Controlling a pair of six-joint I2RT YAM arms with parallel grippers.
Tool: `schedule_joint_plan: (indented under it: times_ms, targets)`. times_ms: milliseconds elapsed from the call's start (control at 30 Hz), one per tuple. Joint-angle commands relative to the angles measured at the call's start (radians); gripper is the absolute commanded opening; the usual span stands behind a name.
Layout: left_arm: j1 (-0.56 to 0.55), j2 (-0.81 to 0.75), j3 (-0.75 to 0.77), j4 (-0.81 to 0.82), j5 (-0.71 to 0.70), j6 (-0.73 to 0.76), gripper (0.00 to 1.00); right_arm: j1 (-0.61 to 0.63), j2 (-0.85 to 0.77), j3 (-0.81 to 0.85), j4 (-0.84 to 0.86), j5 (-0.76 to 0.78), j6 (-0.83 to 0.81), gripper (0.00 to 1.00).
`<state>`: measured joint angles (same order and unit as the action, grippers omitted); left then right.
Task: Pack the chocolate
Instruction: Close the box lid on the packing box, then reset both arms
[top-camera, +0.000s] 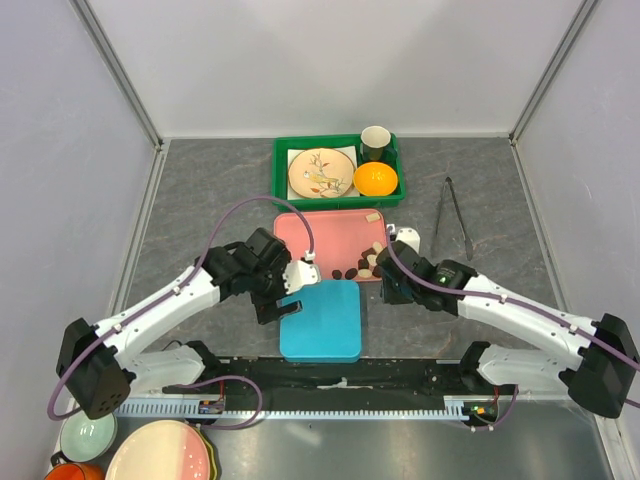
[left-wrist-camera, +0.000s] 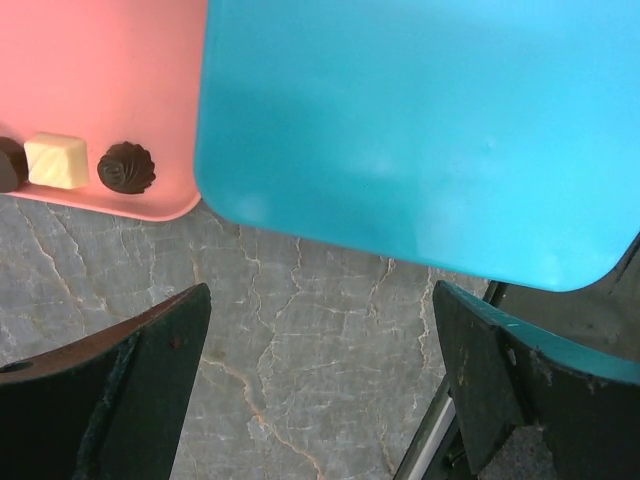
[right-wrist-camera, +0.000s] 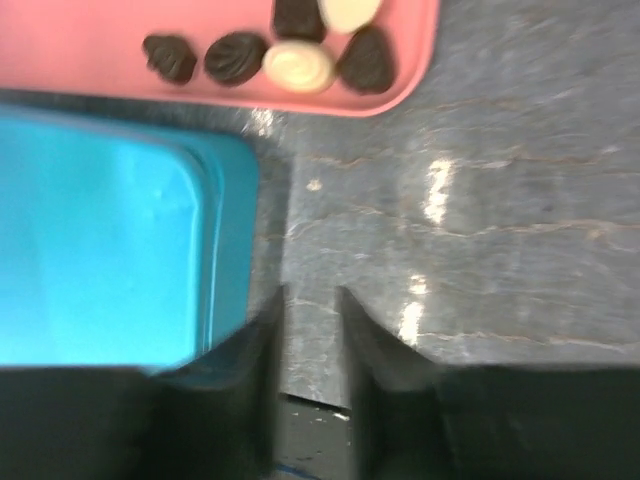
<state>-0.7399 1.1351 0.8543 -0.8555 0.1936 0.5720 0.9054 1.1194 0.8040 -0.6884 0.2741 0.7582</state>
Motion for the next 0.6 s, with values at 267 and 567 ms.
schedule_joint_plan:
  times_ms: [267, 567]
  targets:
    - [0.390, -0.074, 0.161, -0.092, 0.191, 0.058, 0.99, -0.066, 0.048, 0.274, -0.128, 0.138, -0.227, 0.98]
    - [0.540, -0.083, 0.166, -0.063, 0.270, 0.019, 0.99, -0.068, 0.094, 0.348, -0.111, 0.142, -0.273, 0.98]
